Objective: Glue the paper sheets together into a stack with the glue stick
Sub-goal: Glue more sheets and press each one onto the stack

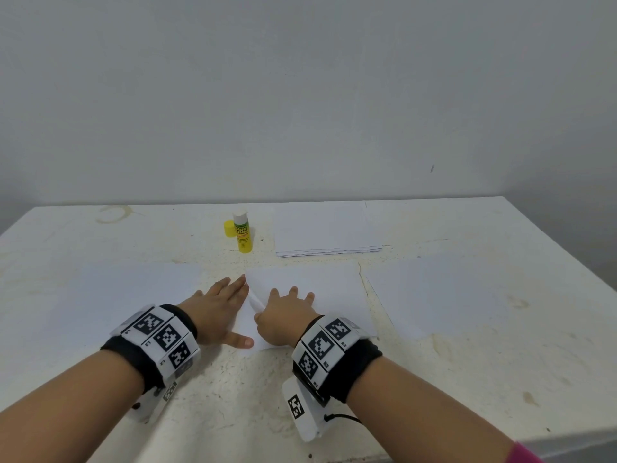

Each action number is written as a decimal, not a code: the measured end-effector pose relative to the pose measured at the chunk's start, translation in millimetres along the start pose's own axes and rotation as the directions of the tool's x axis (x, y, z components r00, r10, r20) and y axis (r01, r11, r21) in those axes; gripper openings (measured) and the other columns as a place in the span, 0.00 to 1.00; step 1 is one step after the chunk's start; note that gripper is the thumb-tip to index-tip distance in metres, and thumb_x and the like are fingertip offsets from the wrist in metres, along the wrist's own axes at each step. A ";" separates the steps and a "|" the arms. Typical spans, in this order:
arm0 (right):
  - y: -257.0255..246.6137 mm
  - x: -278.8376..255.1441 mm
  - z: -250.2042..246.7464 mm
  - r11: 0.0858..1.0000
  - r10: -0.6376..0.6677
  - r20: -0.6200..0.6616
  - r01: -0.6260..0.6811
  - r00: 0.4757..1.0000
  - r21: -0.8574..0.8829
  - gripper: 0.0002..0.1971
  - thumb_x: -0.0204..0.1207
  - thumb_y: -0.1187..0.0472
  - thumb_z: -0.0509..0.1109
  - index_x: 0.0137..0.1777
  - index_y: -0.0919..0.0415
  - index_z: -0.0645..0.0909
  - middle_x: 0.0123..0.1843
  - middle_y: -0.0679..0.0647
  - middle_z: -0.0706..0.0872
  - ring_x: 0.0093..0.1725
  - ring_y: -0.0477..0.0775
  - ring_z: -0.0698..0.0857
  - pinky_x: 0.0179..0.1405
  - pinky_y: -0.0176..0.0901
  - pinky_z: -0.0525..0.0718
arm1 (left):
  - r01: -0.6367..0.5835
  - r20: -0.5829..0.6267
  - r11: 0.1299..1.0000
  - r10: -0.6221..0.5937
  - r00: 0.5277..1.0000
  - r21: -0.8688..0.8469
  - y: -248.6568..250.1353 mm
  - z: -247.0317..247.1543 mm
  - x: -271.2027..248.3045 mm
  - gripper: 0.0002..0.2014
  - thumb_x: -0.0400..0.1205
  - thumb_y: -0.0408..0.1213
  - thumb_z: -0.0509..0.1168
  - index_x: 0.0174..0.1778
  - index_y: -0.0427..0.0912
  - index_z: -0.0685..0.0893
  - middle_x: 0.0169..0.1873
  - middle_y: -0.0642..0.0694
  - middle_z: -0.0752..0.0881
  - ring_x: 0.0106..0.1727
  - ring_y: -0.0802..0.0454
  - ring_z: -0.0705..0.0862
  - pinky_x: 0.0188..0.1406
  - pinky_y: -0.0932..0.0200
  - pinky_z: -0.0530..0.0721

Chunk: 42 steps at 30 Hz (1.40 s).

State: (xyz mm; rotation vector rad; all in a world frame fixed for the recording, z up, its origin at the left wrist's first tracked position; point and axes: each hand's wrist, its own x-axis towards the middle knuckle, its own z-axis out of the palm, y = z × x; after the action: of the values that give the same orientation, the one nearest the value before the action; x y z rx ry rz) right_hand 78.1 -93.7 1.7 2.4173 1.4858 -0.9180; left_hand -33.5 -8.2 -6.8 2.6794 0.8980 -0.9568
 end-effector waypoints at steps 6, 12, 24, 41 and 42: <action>4.1 -9.1 0.3 0.997 -0.063 -0.046 0.065 0.997 0.050 0.30 0.85 0.50 0.54 0.82 0.61 0.49 0.81 0.68 0.60 0.84 0.64 0.50 0.80 0.66 0.41 | -0.046 -0.048 0.998 0.044 0.998 -0.039 -6.1 -2.4 3.5 0.81 0.34 0.89 0.31 0.83 0.43 0.35 0.84 0.49 0.36 0.84 0.48 0.43 0.79 0.36 0.60; 7.7 -12.6 -2.1 0.995 -0.101 -0.017 0.102 0.995 0.015 0.24 0.87 0.54 0.52 0.80 0.59 0.56 0.79 0.69 0.64 0.83 0.67 0.51 0.80 0.68 0.42 | 0.028 -0.006 1.000 -0.027 1.000 0.008 -4.2 1.3 -0.3 0.75 0.43 0.83 0.40 0.80 0.37 0.26 0.81 0.45 0.26 0.84 0.45 0.34 0.81 0.38 0.49; 4.6 -6.9 0.9 0.996 -0.083 -0.073 0.080 0.994 -0.040 0.27 0.84 0.58 0.59 0.79 0.62 0.57 0.76 0.67 0.70 0.81 0.66 0.60 0.80 0.66 0.49 | 0.079 0.018 0.990 -0.077 0.997 -0.115 -3.9 1.6 -2.9 0.76 0.45 0.81 0.49 0.80 0.38 0.27 0.82 0.43 0.29 0.84 0.44 0.35 0.81 0.38 0.52; 8.2 -3.4 -4.8 0.990 -0.118 0.074 0.123 0.990 -0.064 0.30 0.87 0.45 0.46 0.85 0.57 0.51 0.84 0.67 0.56 0.84 0.67 0.44 0.80 0.70 0.43 | 0.093 0.025 0.993 -0.092 0.995 -0.068 0.5 -1.6 -3.7 0.63 0.70 0.71 0.64 0.81 0.39 0.29 0.81 0.38 0.30 0.84 0.39 0.36 0.82 0.40 0.53; 8.1 -4.5 -5.8 0.992 -0.109 0.072 0.113 0.991 -0.055 0.29 0.87 0.46 0.46 0.85 0.58 0.51 0.83 0.68 0.56 0.84 0.66 0.45 0.80 0.69 0.43 | 0.085 0.030 0.994 -0.083 0.996 -0.069 -0.5 -3.3 -4.7 0.64 0.68 0.72 0.63 0.82 0.39 0.29 0.82 0.39 0.30 0.84 0.39 0.36 0.83 0.41 0.52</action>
State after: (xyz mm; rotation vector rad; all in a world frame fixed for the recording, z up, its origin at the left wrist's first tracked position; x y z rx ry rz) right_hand 86.0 -98.5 7.5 2.2586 1.6131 -0.9547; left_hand -35.0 -9.0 -1.3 2.5823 1.0265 -0.9580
